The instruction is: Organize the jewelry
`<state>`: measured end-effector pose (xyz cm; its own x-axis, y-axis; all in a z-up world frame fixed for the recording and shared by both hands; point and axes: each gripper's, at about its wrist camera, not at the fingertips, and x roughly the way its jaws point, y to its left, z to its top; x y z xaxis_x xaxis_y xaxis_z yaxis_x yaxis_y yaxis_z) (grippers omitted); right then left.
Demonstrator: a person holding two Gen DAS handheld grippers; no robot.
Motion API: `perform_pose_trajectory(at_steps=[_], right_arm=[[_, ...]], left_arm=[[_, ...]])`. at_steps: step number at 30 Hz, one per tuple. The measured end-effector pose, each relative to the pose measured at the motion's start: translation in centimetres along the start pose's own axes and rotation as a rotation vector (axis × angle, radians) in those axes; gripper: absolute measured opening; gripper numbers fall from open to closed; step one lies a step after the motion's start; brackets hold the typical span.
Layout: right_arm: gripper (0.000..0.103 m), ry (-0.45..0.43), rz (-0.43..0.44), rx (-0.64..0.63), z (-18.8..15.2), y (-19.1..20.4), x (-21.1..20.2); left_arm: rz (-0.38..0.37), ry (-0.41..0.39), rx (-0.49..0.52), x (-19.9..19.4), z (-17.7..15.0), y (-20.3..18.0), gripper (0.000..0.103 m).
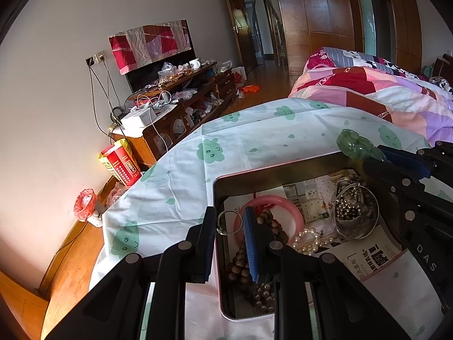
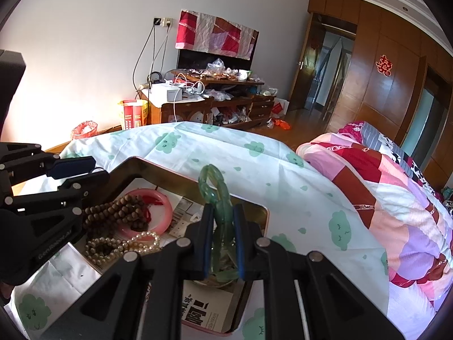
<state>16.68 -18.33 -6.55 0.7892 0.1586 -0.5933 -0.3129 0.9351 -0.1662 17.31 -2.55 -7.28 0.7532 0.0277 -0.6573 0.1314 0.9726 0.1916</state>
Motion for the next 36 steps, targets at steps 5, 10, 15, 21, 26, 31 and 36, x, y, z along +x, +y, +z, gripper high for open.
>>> perform_pose_trajectory(at_steps=[5, 10, 15, 21, 26, 31, 36], right_arm=[[0.016, 0.009, -0.002, -0.005, 0.0, 0.2, 0.3], [0.016, 0.013, 0.001, -0.001, -0.1, 0.3, 0.5], [0.016, 0.015, 0.003, -0.003, -0.3, 0.3, 0.7], [0.017, 0.020, 0.006, -0.001, -0.3, 0.4, 0.8], [0.041, 0.017, 0.011, 0.014, -0.8, 0.2, 0.8], [0.055, 0.004, -0.049, 0.035, -1.4, -0.5, -0.1], [0.062, -0.006, -0.061, 0.065, -2.0, -1.0, -1.2]], left_arm=[[-0.003, 0.008, 0.007, 0.1, -0.1, -0.2, 0.020], [-0.004, 0.013, 0.009, 0.2, -0.3, -0.2, 0.020], [-0.004, 0.015, 0.013, 0.2, -0.3, -0.3, 0.020], [-0.011, 0.009, 0.015, 0.2, -0.3, -0.5, 0.021], [0.049, -0.018, 0.007, -0.4, -0.7, -0.5, 0.079], [0.066, -0.034, -0.032, -1.8, -1.3, 0.5, 0.079], [0.075, -0.041, -0.078, -3.0, -2.3, 1.5, 0.080]])
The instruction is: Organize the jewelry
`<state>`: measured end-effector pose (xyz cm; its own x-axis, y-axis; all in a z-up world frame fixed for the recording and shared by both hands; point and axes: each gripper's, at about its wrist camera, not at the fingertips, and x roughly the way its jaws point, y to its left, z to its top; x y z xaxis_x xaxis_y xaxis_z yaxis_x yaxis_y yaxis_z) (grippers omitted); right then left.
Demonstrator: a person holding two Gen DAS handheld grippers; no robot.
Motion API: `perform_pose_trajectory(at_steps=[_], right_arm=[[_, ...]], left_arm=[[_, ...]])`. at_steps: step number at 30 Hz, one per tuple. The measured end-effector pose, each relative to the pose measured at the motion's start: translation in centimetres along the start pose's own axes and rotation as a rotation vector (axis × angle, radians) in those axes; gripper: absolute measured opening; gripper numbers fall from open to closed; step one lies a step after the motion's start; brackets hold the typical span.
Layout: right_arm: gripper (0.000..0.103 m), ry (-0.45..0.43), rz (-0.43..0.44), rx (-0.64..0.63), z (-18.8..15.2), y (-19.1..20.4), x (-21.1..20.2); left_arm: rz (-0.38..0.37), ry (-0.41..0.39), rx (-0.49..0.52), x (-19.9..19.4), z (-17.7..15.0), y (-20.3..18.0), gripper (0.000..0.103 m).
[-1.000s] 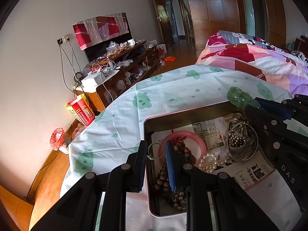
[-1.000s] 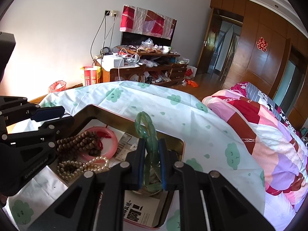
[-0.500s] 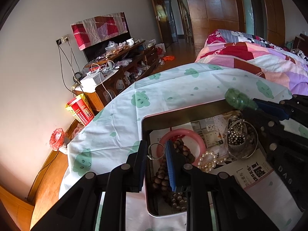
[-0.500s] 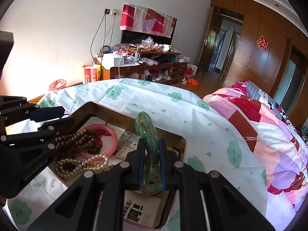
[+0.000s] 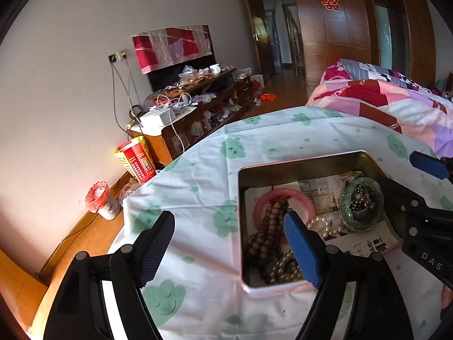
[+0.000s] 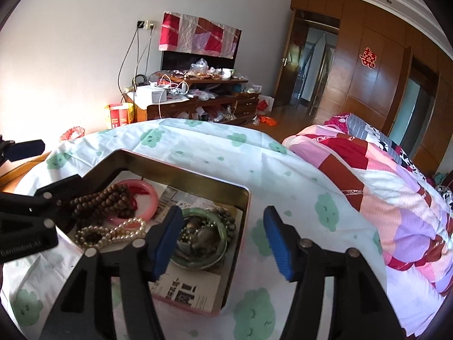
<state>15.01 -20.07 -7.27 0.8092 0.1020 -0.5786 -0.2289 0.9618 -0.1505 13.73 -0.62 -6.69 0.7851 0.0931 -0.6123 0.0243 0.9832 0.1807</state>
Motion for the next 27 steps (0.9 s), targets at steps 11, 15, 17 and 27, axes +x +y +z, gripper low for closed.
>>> perform_pose_trajectory(at_steps=[11, 15, 17, 27], right_arm=[[0.063, -0.003, 0.017, 0.017, -0.8, 0.1, -0.9], [0.066, -0.009, 0.017, 0.024, -0.9, -0.1, -1.3], [0.066, -0.011, 0.018, 0.024, -0.9, -0.1, -1.4], [0.066, -0.015, 0.018, 0.023, -1.0, 0.1, -1.7]], left_arm=[[0.002, 0.015, -0.037, -0.8, -1.1, 0.6, 0.079], [0.006, 0.026, -0.042, -0.9, -1.5, 0.8, 0.079], [0.004, 0.028, -0.047, -1.0, -1.6, 0.9, 0.079], [0.004, 0.026, -0.052, -1.6, -1.7, 0.9, 0.079]])
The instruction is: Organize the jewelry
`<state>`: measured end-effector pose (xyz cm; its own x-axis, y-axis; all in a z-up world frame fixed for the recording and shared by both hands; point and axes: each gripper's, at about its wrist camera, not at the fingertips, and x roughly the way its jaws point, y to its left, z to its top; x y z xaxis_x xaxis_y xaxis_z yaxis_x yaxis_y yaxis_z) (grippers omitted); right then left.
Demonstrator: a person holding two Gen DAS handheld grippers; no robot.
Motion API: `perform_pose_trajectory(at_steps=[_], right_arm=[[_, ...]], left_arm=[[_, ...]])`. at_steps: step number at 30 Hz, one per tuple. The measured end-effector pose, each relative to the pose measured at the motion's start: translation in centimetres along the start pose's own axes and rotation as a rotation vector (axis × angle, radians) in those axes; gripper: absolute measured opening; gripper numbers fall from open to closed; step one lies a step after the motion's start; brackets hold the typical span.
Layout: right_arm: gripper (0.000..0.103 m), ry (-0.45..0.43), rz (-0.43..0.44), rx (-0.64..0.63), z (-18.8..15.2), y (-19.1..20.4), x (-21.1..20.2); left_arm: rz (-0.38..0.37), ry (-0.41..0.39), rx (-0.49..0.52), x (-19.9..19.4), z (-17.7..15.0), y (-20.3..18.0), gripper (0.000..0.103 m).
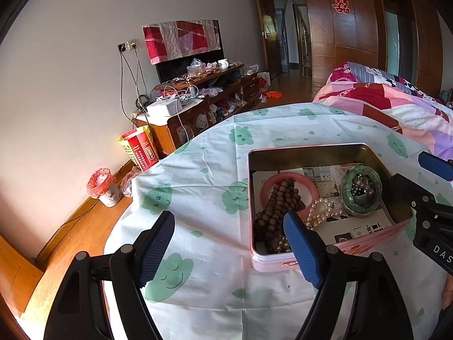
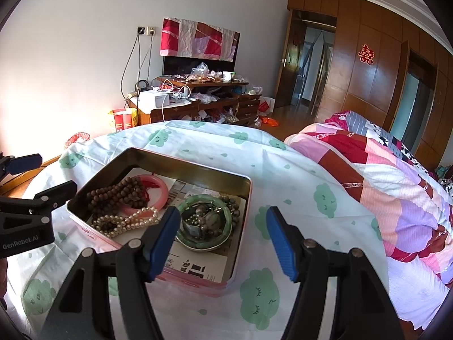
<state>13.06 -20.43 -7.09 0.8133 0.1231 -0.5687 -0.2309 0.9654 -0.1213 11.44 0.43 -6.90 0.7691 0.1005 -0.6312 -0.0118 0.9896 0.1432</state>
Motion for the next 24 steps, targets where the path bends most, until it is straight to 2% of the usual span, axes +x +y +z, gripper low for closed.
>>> perform_pose_trajectory(at_steps=[24], right_arm=[[0.068, -0.012, 0.003, -0.002, 0.58, 0.25, -0.68]], left_arm=[[-0.004, -0.005, -0.004, -0.73, 0.25, 0.16, 0.079]])
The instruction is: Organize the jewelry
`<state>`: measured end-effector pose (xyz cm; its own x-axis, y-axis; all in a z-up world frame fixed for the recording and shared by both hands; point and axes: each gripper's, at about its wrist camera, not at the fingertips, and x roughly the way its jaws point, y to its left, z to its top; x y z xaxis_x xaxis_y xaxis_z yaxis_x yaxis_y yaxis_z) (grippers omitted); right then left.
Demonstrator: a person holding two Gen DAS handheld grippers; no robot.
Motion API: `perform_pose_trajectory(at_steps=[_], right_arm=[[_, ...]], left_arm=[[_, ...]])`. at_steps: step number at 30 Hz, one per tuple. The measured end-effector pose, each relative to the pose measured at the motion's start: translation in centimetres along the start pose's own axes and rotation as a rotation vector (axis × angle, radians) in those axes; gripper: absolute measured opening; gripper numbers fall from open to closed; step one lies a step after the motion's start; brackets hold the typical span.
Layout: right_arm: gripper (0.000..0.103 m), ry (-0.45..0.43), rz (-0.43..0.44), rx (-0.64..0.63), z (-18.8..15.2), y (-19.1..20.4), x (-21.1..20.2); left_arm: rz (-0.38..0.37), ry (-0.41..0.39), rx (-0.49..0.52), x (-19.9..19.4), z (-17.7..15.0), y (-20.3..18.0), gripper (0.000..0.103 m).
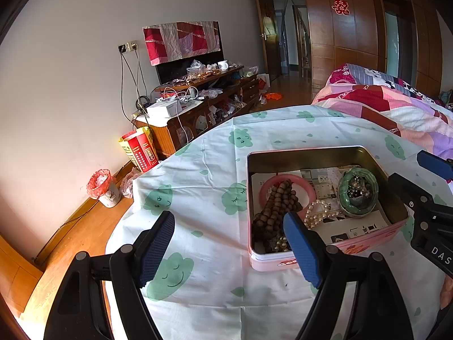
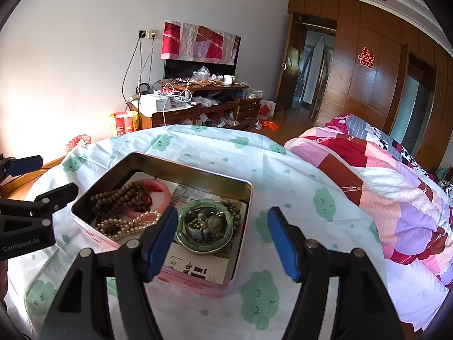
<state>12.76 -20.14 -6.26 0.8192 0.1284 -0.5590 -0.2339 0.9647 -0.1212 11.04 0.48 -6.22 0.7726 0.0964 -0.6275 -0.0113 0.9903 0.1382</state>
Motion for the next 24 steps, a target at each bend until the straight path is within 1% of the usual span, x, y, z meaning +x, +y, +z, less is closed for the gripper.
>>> perform_pose_trajectory(at_steps=[13, 19, 24], right_arm=[[0.068, -0.003, 0.000, 0.000, 0.04, 0.06, 0.00], [0.068, -0.009, 0.000, -0.003, 0.29, 0.12, -0.11], [0.068, -0.010, -0.001, -0.003, 0.31, 0.09, -0.10]], left_arm=[[0.010, 0.004, -0.007, -0.12, 0.24, 0.16, 0.079], [-0.006, 0.006, -0.003, -0.12, 0.36, 0.14, 0.080], [-0.004, 0.003, 0.003, -0.14, 0.38, -0.08, 0.080]])
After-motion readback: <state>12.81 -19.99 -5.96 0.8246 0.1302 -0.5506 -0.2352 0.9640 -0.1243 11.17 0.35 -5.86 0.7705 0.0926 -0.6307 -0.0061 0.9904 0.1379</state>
